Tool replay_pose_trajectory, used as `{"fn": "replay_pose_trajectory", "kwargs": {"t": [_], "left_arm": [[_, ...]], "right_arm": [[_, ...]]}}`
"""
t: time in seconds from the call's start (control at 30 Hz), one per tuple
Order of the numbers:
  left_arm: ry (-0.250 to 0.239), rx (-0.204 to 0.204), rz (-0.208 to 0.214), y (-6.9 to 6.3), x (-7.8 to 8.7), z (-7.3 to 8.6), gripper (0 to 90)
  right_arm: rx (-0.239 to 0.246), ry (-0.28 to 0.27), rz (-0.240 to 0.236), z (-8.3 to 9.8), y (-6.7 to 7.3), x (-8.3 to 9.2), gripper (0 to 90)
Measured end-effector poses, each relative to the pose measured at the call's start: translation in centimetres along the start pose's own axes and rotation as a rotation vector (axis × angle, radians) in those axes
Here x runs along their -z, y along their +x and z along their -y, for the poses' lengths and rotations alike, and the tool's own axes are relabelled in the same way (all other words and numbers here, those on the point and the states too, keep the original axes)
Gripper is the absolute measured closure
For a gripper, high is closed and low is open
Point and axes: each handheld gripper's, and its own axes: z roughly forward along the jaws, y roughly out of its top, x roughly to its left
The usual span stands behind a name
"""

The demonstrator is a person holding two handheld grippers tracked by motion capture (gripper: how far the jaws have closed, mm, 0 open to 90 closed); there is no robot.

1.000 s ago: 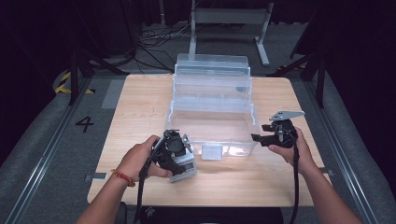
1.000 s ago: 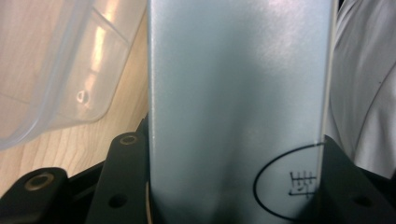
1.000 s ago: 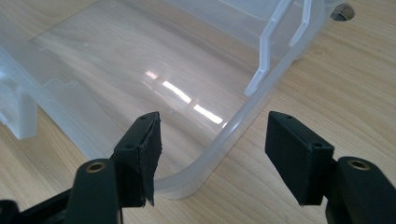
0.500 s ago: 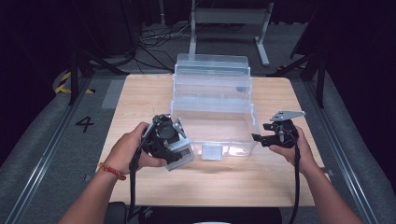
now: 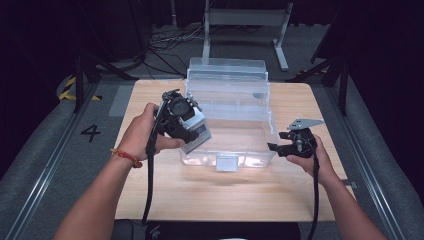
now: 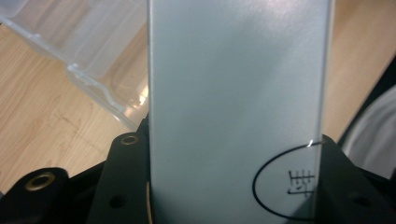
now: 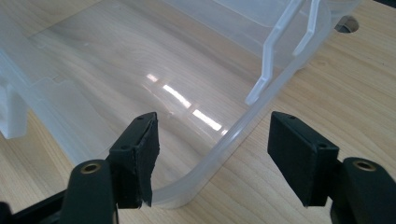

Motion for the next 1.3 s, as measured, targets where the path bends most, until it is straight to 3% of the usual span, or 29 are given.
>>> {"fn": "replay_pose_trajectory", "kwargs": {"t": [0.17,0.37,0.53,0.73,0.93,1.23,1.3], "left_arm": [[0.006,0.088,-0.021,1.4,-1.3,-1.2,56.6],[0.027,0.154,-0.019,3.2,-2.7,-2.1,56.5],[0.008,0.248,0.019,4.6,-3.9,-2.1,56.6],[0.025,0.352,-0.026,5.1,-5.2,-1.2,56.7],[0.040,0.404,-0.070,4.9,-6.6,-0.7,56.6],[0.030,0.531,-0.015,5.9,-9.1,0.7,56.3],[0.038,0.535,-0.001,6.0,-9.8,0.9,56.1]], "right_arm": [[0.000,-0.013,-0.011,0.1,-0.1,-0.1,34.3],[-0.005,-0.022,-0.021,0.2,-0.2,-0.4,34.9],[-0.002,-0.023,-0.019,0.2,-0.1,-0.5,34.9],[0.006,-0.024,-0.010,0.2,0.1,-0.4,36.3],[0.014,-0.029,0.000,0.2,0.2,-0.4,36.7],[0.018,-0.039,0.006,0.3,0.4,-0.3,37.0],[0.017,-0.043,0.004,0.3,0.4,-0.3,37.1]]}}
